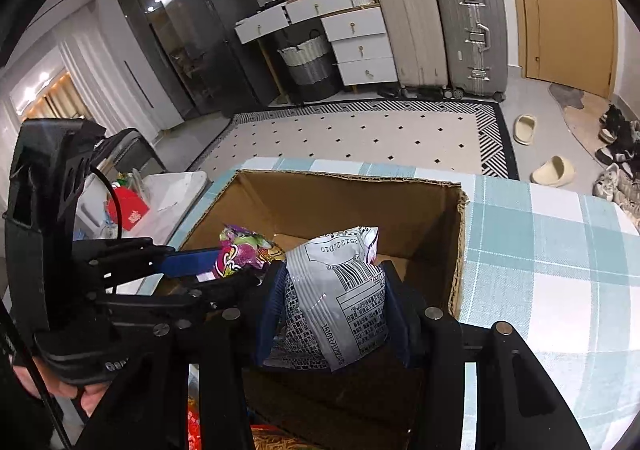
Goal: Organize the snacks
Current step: 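Open both grippers to drop the bags into the box, then move both grippers back toward the remaining snack pile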
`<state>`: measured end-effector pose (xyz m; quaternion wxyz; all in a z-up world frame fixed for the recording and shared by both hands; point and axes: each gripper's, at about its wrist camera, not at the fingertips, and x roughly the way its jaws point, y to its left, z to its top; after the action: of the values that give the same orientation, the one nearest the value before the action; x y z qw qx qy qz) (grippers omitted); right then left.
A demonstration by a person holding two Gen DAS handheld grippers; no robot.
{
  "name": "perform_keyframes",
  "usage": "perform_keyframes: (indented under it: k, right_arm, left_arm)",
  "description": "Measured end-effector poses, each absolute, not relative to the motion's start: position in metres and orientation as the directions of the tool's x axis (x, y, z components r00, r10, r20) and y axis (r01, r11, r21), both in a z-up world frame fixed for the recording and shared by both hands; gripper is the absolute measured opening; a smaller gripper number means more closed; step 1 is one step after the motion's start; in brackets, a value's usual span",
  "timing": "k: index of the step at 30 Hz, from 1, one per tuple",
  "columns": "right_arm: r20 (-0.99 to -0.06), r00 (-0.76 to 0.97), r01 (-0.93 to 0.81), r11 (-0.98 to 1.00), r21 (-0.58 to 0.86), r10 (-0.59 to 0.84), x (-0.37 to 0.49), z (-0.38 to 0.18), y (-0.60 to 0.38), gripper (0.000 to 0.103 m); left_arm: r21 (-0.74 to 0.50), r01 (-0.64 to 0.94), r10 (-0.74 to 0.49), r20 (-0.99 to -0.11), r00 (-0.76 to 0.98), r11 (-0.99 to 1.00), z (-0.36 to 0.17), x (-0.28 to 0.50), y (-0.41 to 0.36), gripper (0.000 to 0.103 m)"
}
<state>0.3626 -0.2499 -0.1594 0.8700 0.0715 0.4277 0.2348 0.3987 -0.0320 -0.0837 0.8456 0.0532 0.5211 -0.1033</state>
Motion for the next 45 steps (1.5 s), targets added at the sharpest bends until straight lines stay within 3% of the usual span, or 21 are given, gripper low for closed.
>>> perform_keyframes:
  k: [7, 12, 15, 20, 24, 27, 31, 38, 45]
  right_arm:
    - [-0.696, 0.555, -0.349, 0.887, 0.303, 0.455, 0.349, -0.142, -0.257, 0.055]
    - [-0.65, 0.601, -0.351, 0.884, 0.308, 0.465, 0.321, -0.115, -0.276, 0.058]
    - [-0.612, 0.632, -0.358, 0.88, 0.313, 0.475, 0.296, -0.101, -0.287, 0.065]
    - [-0.541, 0.686, -0.375, 0.873, 0.311, 0.487, 0.24, -0.074, -0.303, 0.069]
    - [-0.464, 0.734, -0.399, 0.868, 0.297, 0.496, 0.189, -0.052, -0.312, 0.081]
    - [-0.424, 0.759, -0.412, 0.868, 0.277, 0.495, 0.158, -0.04, -0.308, 0.084]
    - [-0.362, 0.789, -0.428, 0.866, 0.257, 0.497, 0.114, -0.028, -0.31, 0.092]
    - [-0.28, 0.838, -0.422, 0.882, 0.212, 0.468, 0.045, -0.025, -0.309, 0.1]
    - [-0.258, 0.851, -0.413, 0.887, 0.208, 0.457, 0.002, -0.046, -0.304, 0.102]
  left_arm:
    - [-0.035, 0.221, -0.134, -0.884, 0.449, 0.975, -0.06, 0.38, -0.025, 0.061]
    - [-0.026, 0.216, -0.138, -0.841, 0.524, 0.976, -0.03, 0.344, -0.023, 0.067]
    - [-0.001, 0.194, -0.119, -0.795, 0.595, 0.981, -0.008, 0.312, -0.024, 0.079]
    - [0.019, 0.177, -0.11, -0.72, 0.685, 0.984, 0.024, 0.259, -0.023, 0.081]
    - [0.022, 0.168, -0.111, -0.664, 0.739, 0.986, 0.046, 0.218, -0.022, 0.083]
    - [0.032, 0.155, -0.102, -0.623, 0.776, 0.987, 0.062, 0.187, -0.022, 0.087]
    - [0.059, 0.125, -0.072, -0.552, 0.831, 0.99, 0.08, 0.142, -0.018, 0.103]
    - [0.092, 0.109, -0.057, -0.446, 0.893, 0.99, 0.093, 0.056, -0.009, 0.103]
    - [0.054, 0.097, -0.069, -0.38, 0.922, 0.994, 0.069, -0.001, 0.009, 0.103]
